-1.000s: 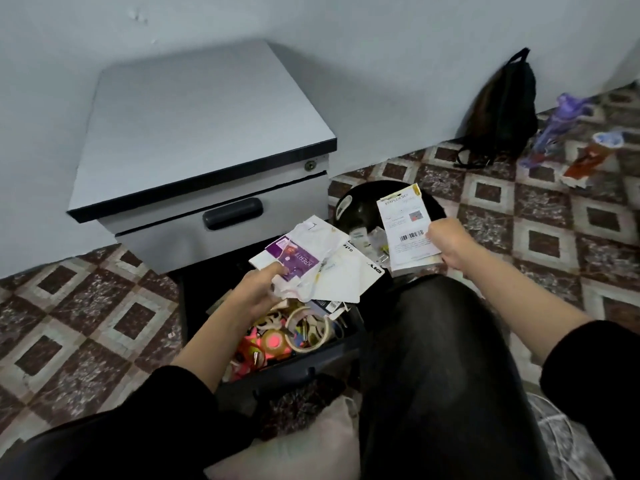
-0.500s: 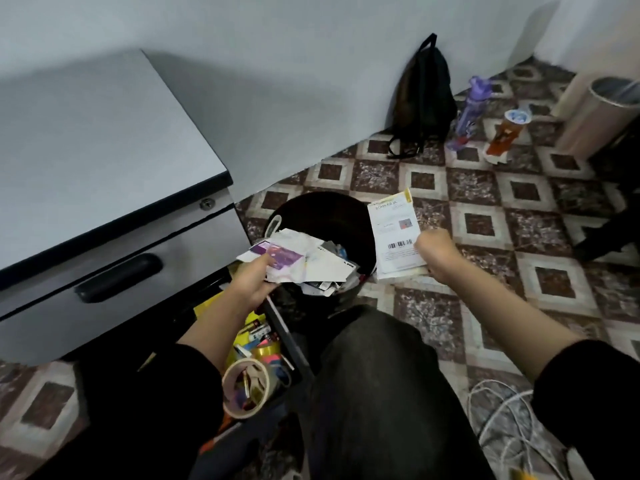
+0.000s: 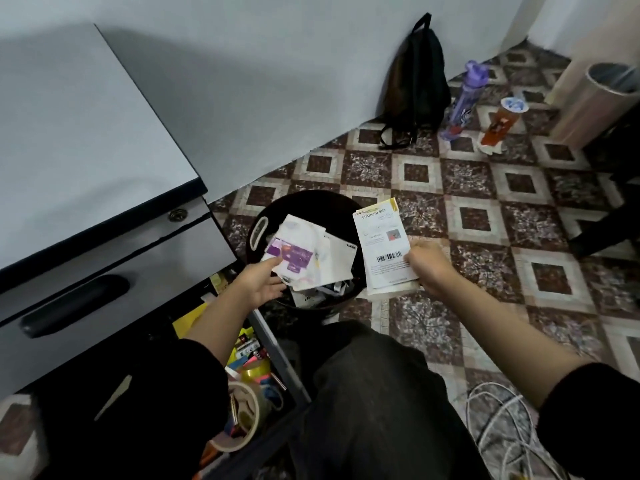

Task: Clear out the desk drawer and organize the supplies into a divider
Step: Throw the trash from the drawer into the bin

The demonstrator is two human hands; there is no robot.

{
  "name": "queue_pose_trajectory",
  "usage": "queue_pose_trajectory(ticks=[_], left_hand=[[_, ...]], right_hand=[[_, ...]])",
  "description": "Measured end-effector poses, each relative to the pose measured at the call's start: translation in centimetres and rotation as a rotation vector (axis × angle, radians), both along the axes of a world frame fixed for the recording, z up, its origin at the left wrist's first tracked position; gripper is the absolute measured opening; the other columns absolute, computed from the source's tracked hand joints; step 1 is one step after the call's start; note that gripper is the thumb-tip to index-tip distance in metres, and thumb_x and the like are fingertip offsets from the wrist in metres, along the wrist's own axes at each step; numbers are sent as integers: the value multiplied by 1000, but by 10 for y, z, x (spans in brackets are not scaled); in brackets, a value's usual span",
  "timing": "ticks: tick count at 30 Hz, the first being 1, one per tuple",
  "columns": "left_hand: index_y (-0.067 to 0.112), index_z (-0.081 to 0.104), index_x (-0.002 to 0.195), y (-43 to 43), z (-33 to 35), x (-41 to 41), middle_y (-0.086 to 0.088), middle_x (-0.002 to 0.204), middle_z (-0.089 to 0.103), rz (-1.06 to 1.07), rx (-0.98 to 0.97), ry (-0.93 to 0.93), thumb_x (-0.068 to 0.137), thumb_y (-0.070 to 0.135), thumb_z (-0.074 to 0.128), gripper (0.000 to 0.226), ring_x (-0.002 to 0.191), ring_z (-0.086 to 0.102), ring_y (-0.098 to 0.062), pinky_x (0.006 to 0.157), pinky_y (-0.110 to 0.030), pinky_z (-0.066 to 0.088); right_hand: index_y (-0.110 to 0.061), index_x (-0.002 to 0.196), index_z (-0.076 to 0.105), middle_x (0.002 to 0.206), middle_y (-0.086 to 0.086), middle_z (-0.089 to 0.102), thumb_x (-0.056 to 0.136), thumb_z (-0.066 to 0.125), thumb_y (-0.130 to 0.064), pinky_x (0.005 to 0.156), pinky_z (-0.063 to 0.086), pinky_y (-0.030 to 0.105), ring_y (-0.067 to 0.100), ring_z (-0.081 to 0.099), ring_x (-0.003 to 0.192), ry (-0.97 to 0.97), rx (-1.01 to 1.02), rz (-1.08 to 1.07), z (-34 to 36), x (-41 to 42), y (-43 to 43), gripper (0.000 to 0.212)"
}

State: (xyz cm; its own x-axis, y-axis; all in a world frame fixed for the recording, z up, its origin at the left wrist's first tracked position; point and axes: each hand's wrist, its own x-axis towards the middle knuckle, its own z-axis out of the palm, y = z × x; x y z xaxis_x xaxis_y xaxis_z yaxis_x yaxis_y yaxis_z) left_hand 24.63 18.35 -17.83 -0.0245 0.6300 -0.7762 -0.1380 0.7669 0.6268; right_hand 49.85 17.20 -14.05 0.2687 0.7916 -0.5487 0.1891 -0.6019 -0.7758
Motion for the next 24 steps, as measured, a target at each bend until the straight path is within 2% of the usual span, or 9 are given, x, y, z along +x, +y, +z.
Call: queue_pose_trajectory(ticks=[2,4,7,9,11,13,16,20,24], left_hand=[[3,26,145,-8,-6,-7,-23,143,38,-29,-35,38,99,24,46,55,128,44,-35,106,-41,35],[6,30,143,-13,-10,-13,-23,142,39,-19,-34,36,99,23,44,49,126,46,-35,104,-40,36],[6,34,140,-20,-9,-22,-22,140,43,-13,-20,46,101,22,41,43,124,49,-34,104,-40,36],[6,36,139,-24,-9,-27,-21,138,47,1,-16,60,100,21,41,42,123,50,-34,103,-39,37],[6,38,138,-29,-5,-31,-21,135,50,1,-12,63,100,21,42,41,120,52,-34,102,-40,39],[6,38,138,-33,-2,-34,-20,134,51,-6,-6,59,100,21,42,41,120,53,-34,102,-40,39],[5,39,136,-39,6,-38,-21,132,52,2,14,56,100,21,42,40,117,54,-33,100,-40,40],[4,40,135,-45,14,-47,-21,130,54,18,45,35,99,22,44,40,109,57,-31,92,-37,42],[7,42,132,-53,21,-58,-19,127,55,10,64,32,99,23,43,37,104,57,-29,97,-39,40]], right_hand=[[16,112,49,106,23,61,92,30,9,46,51,24,29,59,80,-12,-7,0,-7,-1,0,29],[15,109,52,107,25,62,90,31,8,56,50,29,30,60,78,-3,-8,-9,-13,-2,0,29],[4,92,56,109,27,63,89,33,6,75,56,45,36,62,91,-25,-18,-15,-17,-7,-2,23],[7,100,57,109,24,63,91,34,6,84,53,49,38,62,96,-8,-35,-33,-12,-12,-6,25],[13,111,54,105,23,63,93,34,7,83,52,46,37,62,94,5,-46,-32,-7,-18,-11,28],[17,112,53,102,23,63,93,35,9,87,51,49,38,62,94,13,-38,-25,-3,-24,-15,28],[12,115,55,106,20,66,94,36,4,91,48,54,37,63,100,18,-47,-9,-1,-35,-11,29],[5,117,56,115,22,63,94,37,-1,92,48,54,36,61,105,30,-32,3,1,-56,8,30],[7,111,58,118,20,62,92,45,-2,94,47,52,36,59,107,36,-18,17,0,-75,23,24]])
